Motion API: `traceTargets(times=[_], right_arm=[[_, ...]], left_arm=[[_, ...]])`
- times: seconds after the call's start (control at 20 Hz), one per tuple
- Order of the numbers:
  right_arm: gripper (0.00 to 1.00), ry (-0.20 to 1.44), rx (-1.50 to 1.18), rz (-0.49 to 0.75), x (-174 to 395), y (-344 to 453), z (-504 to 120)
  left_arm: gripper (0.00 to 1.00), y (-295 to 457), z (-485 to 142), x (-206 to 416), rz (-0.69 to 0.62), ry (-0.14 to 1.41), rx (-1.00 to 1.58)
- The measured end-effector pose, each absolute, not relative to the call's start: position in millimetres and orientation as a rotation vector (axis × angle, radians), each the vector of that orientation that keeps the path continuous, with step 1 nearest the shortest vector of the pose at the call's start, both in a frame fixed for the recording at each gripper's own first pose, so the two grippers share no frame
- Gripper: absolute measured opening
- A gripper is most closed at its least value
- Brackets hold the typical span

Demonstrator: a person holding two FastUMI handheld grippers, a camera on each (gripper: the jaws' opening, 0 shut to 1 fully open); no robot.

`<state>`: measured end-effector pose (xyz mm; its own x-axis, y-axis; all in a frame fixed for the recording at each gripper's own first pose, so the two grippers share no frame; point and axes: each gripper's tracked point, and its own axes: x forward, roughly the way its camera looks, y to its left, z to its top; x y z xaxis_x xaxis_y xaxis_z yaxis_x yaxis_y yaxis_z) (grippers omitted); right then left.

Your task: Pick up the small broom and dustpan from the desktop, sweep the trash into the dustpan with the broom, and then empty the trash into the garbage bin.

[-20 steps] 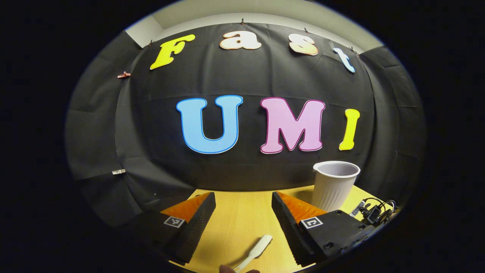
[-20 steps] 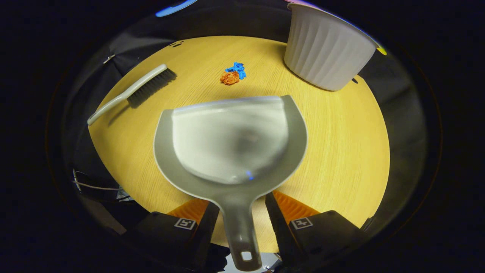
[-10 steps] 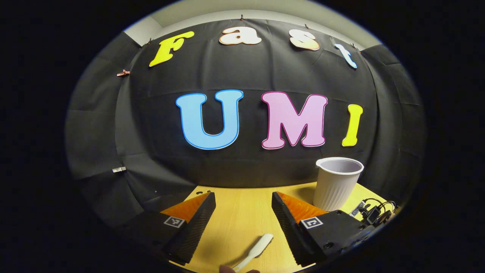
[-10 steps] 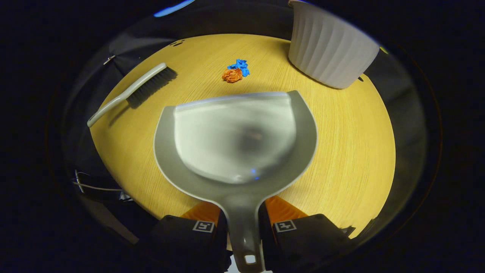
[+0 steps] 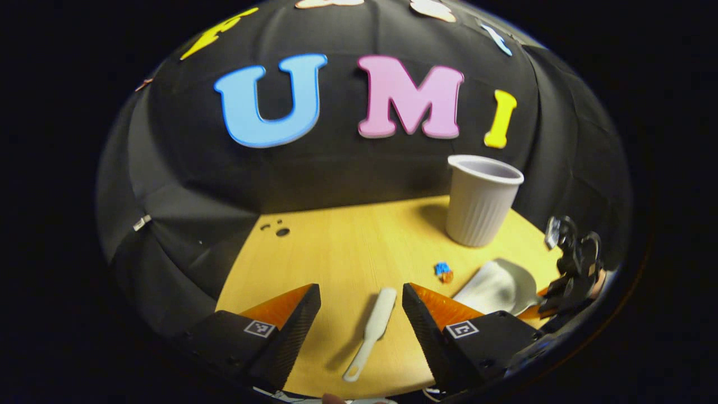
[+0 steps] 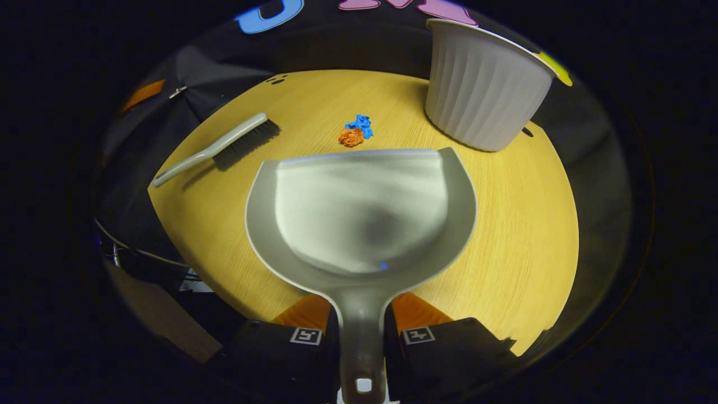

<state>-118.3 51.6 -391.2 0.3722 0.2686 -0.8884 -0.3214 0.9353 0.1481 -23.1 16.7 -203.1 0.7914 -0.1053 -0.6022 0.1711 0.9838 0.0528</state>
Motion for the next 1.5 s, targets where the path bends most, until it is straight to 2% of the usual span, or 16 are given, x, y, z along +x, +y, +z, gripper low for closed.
traceTargets(times=[0.15,0.55,0.75,0.95,1.15,1.2,1.25,1.5], right_arm=[[0.37,1.111,-0.064,0.396,-129.2,47.4,-381.7],[0.37,1.117,-0.012,0.314,-143.6,22.5,-372.7],[0.37,1.127,-0.001,0.284,-152.5,13.7,-371.2],[0.37,1.139,0.014,0.256,-161.0,10.9,-373.5],[0.37,1.152,0.015,0.241,-164.7,8.1,-374.6],[0.37,1.152,0.014,0.239,-165.6,6.8,-372.8],[0.37,1.152,0.013,0.24,-164.8,6.1,-372.0],[0.37,1.161,-0.006,0.276,-160.4,13.2,-368.1]], left_arm=[[0.94,20.8,-249.9,-35.4,-0.227,0.81,0.148],[0.8,17.5,-355.9,-58.5,-0.385,1.215,0.216],[0.77,19.9,-395.4,-48.4,-0.365,1.298,0.258],[0.63,17.4,-413.9,-39.8,-0.339,1.339,0.238],[0.58,14.2,-422.8,-36.7,-0.337,1.365,0.269],[0.51,12.2,-425.7,-35.2,-0.332,1.369,0.269],[0.51,13.1,-428.2,-32.9,-0.321,1.364,0.278],[0.33,12.6,-427.6,-32.8,-0.349,1.384,0.318]])
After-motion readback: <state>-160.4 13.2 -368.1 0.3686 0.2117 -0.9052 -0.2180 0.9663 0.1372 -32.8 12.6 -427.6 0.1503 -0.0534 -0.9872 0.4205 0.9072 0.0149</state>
